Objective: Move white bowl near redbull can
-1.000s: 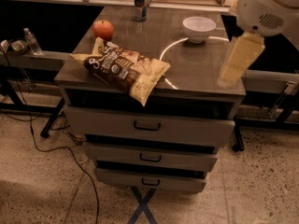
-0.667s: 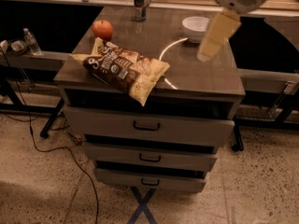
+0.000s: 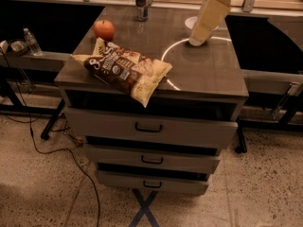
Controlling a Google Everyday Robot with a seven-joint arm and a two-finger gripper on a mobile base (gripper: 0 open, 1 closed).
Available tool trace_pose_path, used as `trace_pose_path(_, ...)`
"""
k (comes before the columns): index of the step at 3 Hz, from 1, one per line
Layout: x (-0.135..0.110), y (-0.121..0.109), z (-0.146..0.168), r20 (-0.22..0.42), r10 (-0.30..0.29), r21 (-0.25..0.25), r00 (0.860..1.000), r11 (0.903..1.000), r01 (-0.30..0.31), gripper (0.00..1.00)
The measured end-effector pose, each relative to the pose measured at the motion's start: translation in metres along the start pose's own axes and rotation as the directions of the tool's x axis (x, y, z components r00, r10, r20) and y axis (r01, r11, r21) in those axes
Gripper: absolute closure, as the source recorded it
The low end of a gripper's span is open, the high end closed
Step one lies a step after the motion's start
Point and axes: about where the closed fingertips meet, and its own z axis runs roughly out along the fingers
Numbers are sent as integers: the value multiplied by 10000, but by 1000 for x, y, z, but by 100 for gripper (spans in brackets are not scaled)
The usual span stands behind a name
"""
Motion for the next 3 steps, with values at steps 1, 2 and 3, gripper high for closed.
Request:
trace_pose_path(1, -6, -4, 6, 94, 45, 8, 9999, 10000, -45, 0)
trace_pose_path(2, -33, -40, 57, 212, 712, 570, 9972, 9958, -723, 0)
trace_pose_path(3, -58, -68, 103, 325, 1435, 976, 9891, 9845, -1460, 0)
